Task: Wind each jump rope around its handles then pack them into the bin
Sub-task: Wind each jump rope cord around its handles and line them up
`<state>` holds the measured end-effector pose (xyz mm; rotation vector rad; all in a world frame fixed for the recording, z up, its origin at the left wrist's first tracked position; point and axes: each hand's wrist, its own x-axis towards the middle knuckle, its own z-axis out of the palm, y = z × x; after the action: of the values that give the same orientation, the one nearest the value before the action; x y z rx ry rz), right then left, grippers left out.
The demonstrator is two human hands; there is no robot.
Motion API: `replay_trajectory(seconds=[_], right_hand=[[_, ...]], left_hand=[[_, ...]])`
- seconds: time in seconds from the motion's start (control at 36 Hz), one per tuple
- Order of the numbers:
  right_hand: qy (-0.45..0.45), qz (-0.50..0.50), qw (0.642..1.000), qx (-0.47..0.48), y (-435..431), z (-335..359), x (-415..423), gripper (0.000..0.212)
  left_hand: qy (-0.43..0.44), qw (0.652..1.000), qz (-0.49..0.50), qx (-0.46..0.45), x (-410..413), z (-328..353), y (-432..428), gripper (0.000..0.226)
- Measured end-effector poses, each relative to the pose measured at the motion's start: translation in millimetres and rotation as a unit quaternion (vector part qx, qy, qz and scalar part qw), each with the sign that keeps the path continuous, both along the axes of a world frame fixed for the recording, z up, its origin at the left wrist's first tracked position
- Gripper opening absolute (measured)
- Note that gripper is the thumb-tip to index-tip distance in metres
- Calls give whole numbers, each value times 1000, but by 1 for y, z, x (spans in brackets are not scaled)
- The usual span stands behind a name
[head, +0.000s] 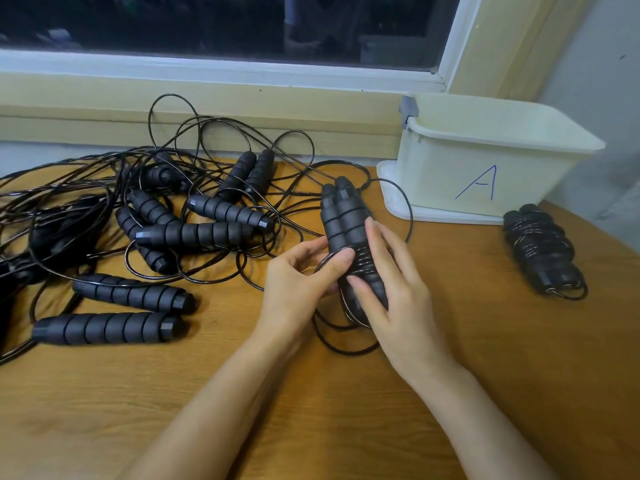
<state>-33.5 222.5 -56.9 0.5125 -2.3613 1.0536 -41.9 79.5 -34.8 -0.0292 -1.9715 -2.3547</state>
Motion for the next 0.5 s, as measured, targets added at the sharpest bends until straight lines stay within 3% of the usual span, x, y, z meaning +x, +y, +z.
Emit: replay_trajectory(seconds=[0.22,0.33,0.5], right_hand=[[15,-6,1000,26,5,-1,0,48],[10,-9,1000,14,9,2,0,49],[1,7,1000,-2,9,1,-2,49]], left_hand=[[29,997,-45,-63,1,2,-1,46],[51,992,-60,-103,0,4,-3,69],[91,984,-40,-151,-1,2,-7,54]])
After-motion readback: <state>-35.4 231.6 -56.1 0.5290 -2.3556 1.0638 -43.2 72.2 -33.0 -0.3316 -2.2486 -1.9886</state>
